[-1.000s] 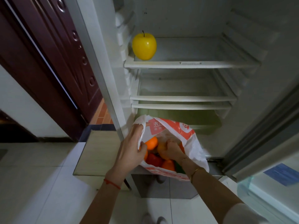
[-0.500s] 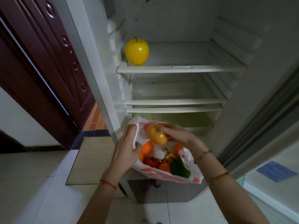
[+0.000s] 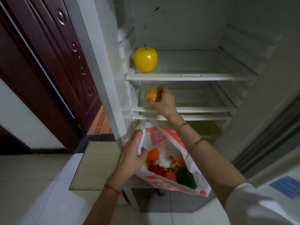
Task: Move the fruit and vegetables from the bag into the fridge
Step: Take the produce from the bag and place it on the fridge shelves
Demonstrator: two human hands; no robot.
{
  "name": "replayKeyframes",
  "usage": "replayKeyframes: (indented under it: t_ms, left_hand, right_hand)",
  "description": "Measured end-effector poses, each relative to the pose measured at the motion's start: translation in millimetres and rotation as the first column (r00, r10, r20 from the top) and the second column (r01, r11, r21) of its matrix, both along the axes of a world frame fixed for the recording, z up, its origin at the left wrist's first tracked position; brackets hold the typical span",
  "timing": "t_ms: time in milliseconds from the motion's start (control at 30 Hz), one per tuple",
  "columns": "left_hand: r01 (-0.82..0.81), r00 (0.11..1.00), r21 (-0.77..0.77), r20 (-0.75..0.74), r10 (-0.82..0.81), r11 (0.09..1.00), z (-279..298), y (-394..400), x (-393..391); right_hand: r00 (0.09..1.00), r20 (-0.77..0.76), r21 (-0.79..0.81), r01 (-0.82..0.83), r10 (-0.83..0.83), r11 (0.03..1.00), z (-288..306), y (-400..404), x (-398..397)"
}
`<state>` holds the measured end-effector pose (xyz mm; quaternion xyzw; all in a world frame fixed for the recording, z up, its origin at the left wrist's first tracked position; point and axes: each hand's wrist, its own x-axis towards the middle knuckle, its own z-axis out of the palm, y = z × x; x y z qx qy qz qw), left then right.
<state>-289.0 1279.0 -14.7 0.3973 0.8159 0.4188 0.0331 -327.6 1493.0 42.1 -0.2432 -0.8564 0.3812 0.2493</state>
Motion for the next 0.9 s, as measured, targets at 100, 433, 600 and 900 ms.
replayKeyframes:
  t_ms: [100, 433, 600, 900]
  left_hand:
    - [-0.003, 1.0, 0.012, 0.015, 0.002, 1.0, 0, -2, -3]
    - [-0.02, 0.999, 0.012, 0.034, 0.02, 1.0, 2, -4, -3]
    - [-0.025, 0.999, 0.008, 0.032, 0.025, 1.0, 2, -5, 0]
    - [-0.016, 0.999, -0.039, 0.039, 0.018, 0.999, 0, -7, 8]
  right_hand:
    - [1.0, -0.02, 0.076, 0.02, -0.018, 0.997, -8, -3, -16]
    - [0.995, -0.1, 0.003, 0.024, -0.024, 1.0, -14, -11, -17]
    - [0.974, -0.204, -0.129, 0.07, -0.096, 0.989, -6, -10, 21]
    - [0.859, 0.172, -0.307, -0.419, 0.482, 0.855, -46, -11, 110]
